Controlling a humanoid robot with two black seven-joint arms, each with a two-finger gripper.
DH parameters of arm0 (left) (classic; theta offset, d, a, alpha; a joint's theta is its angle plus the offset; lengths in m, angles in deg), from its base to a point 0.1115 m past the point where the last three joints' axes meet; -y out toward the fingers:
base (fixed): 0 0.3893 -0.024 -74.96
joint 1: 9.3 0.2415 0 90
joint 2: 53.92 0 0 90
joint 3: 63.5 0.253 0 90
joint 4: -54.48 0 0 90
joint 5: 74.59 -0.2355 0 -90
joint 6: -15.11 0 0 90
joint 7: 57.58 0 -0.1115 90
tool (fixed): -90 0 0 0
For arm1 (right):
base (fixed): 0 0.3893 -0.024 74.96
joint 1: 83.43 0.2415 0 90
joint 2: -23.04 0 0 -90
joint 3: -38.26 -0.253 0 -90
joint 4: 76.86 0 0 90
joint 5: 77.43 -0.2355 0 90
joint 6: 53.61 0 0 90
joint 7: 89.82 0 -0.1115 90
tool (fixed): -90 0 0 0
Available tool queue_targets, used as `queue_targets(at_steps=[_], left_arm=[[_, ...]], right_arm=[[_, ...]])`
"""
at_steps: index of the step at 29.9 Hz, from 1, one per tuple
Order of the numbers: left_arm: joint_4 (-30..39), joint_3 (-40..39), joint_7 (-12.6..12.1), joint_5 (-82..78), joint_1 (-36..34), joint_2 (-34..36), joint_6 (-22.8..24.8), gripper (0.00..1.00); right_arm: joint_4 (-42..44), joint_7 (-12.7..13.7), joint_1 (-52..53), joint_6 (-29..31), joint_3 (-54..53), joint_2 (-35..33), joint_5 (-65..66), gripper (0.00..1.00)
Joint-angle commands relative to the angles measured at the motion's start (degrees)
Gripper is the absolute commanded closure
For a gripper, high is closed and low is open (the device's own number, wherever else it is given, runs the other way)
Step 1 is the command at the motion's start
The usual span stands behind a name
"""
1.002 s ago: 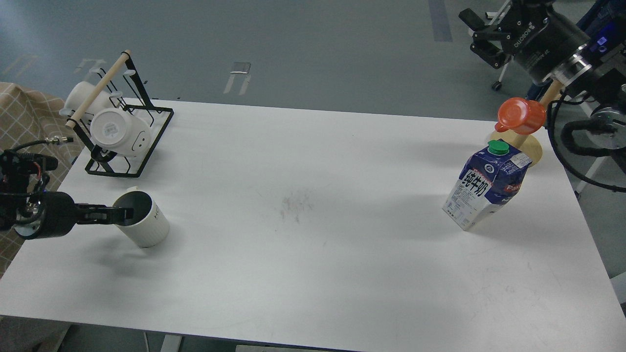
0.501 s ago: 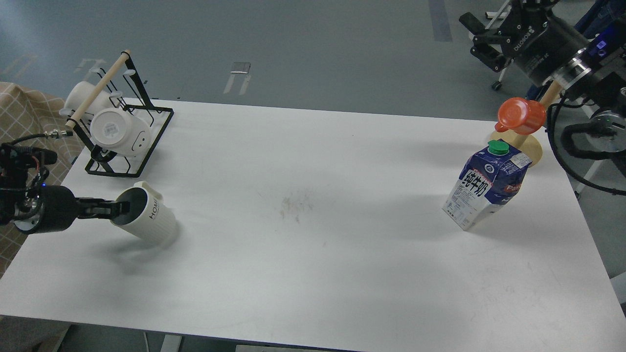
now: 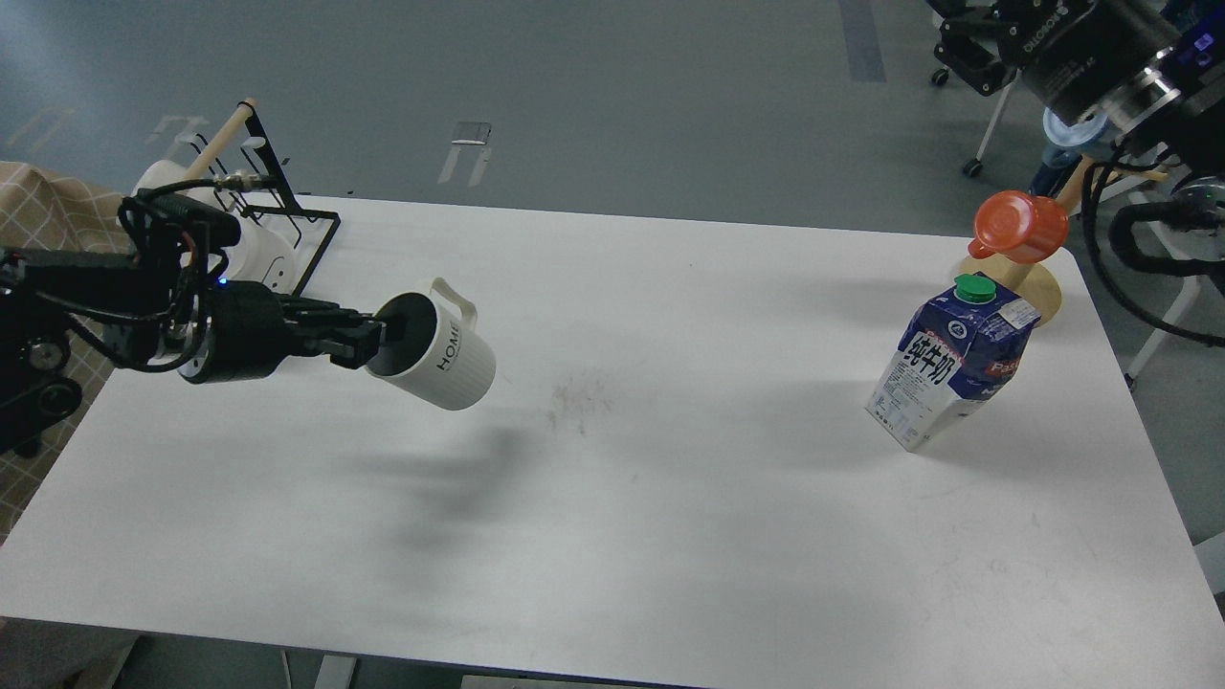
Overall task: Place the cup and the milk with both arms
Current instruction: 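Carry the cup toward the table center and set it upright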
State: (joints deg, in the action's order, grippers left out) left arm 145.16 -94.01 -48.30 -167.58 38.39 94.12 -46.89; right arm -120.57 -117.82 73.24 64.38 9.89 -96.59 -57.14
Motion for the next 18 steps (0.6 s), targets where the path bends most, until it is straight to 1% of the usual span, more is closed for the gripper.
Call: queue_targets(at_steps=[1,3,4,5,7,8,10,11,15,18], left_arm=[[-0.1,0.4,-3.6,0.0,-2.3,-3.5,0.0,1.0],[-0.4,0.6,-6.6,0.1,-3.5,-7.7,0.0,1.0],[-0.6,0.6,-7.3,0.2,-3.7,-9.1,0.0,1.0],[-1.0,0.8,-8.4,-0.1,-4.4,-12.0,0.0,1.0],[-1.8,0.8,-10.0,-0.1,-4.9,-14.6,0.0,1.0],[-2.4,0.9,-11.5,-0.1,-5.1,-16.7,0.0,1.0],[-3.6,0.9,-13.0,-0.5,-5.1,-20.0,0.0,1.0],[-4.9,1.1,-13.6,-0.7,-5.1,-21.9,0.0,1.0],[-7.9,3.2,-15.1,-0.9,-5.9,-25.3,0.0,1.0],[-9.4,10.2,-15.3,-1.0,-9.8,-26.6,0.0,1.0]], right_arm=[[2.1,0.0,2.7,0.0,0.1,1.2,-0.2,0.0],[3.5,0.0,4.3,0.0,0.2,2.1,-0.4,0.0],[3.6,0.0,4.7,0.0,0.2,2.5,-0.4,0.0],[3.8,0.0,5.0,0.0,0.2,2.8,-0.4,0.0],[3.8,0.0,5.1,0.0,0.2,3.0,-0.4,0.0],[3.8,0.0,5.1,0.0,0.3,3.1,-0.4,0.0],[3.8,0.0,5.0,0.0,0.3,3.2,-0.4,0.0],[3.8,0.0,5.0,0.0,0.4,3.2,-0.4,0.0],[3.9,0.0,5.1,0.0,0.6,3.9,-0.3,0.0],[4.8,0.0,5.1,0.0,0.6,5.1,-0.2,0.0]])
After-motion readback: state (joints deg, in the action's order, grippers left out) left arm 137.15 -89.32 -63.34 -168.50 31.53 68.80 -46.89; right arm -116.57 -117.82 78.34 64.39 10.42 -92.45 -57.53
